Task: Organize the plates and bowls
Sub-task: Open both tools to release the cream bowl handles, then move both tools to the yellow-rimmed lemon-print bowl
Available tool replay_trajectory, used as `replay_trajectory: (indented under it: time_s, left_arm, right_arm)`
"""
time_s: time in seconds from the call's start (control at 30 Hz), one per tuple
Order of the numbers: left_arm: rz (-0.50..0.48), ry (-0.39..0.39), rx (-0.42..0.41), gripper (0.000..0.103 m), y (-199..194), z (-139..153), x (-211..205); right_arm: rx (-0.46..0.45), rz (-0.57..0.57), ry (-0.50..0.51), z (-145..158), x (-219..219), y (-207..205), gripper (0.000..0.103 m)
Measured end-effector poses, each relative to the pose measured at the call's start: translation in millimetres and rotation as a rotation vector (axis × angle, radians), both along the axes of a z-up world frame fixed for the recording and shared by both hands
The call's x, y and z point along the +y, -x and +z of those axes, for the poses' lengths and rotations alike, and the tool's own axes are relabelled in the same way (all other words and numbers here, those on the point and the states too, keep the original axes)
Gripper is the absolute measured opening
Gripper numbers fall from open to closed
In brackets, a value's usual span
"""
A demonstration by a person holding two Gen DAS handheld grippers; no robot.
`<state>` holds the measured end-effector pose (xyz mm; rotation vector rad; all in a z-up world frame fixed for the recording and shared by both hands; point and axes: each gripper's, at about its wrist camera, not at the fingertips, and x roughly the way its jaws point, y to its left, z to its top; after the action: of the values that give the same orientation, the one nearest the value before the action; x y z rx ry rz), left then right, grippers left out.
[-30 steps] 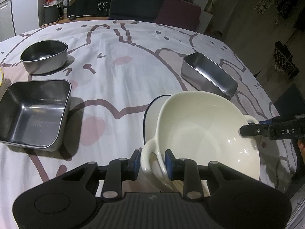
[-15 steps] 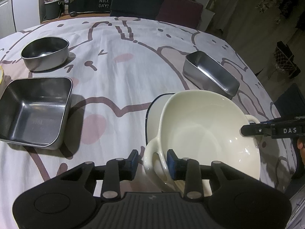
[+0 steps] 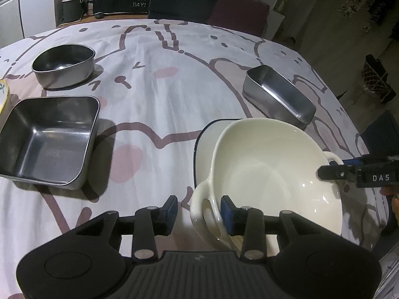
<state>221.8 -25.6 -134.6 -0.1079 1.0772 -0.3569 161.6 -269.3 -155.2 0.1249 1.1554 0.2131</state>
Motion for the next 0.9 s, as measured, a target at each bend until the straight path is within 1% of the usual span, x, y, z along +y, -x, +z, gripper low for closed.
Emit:
replay_trajectory:
  time_s: [0.03, 0.07, 0.1, 0.2, 0.27, 0.3, 0.33, 0.4, 0.5, 0.6, 0.8, 0.9]
  left_arm:
    - [0.005, -0.003, 0.002, 0.046, -0.1, 0.6, 0.3]
    - [0.008, -0.004, 0.000, 0.056, 0.6, 1.5, 0.9]
    - [0.012, -0.002, -0.006, 0.067, 1.5, 3.1, 1.2]
    - [0.005, 0.007, -0.024, 0.073, 4.9, 9.8, -0.2]
    - [-0.009, 0.017, -0.031, 0.078, 7.8, 13.9, -2.8]
    - [-0.013, 0.018, -0.036, 0.080, 9.2, 15.3, -4.4]
    - [-0.019, 0.018, -0.041, 0.081, 10.4, 16.9, -6.0]
    - [-0.027, 0.016, -0.048, 0.086, 12.6, 19.6, -8.0]
    - [-0.030, 0.024, -0.060, 0.096, 16.0, 24.8, -8.8]
    - [-0.026, 0.027, -0.089, 0.101, 20.6, 33.5, -7.3]
    - [0.009, 0.050, -0.170, 0.103, 28.5, 60.9, 6.7]
    - [0.065, 0.078, -0.225, 0.103, 29.5, 80.4, 22.8]
  right_arm:
    - [-0.002, 0.004, 0.003, -0.3, 0.3, 0.8, 0.056]
    - [-0.004, 0.007, 0.005, -0.7, 0.2, 1.9, 0.059]
    - [-0.001, 0.009, 0.005, -0.8, -0.1, 2.5, 0.064]
    - [-0.004, 0.021, -0.008, -0.3, -2.4, 6.7, 0.080]
    - [-0.023, 0.024, -0.002, 1.9, -2.5, 9.7, 0.082]
    - [-0.027, 0.023, -0.004, 3.1, -3.5, 10.6, 0.085]
    - [-0.031, 0.021, -0.008, 4.3, -4.0, 11.6, 0.092]
    - [-0.048, 0.025, -0.009, 7.7, -3.8, 14.0, 0.100]
    - [-0.078, 0.030, 0.004, 13.1, -1.8, 18.0, 0.102]
    - [-0.111, 0.036, 0.006, 20.7, 0.4, 22.0, 0.102]
    - [-0.223, 0.040, 0.003, 46.5, 8.3, 28.6, 0.103]
    - [-0.279, 0.031, -0.008, 62.3, 14.8, 26.4, 0.103]
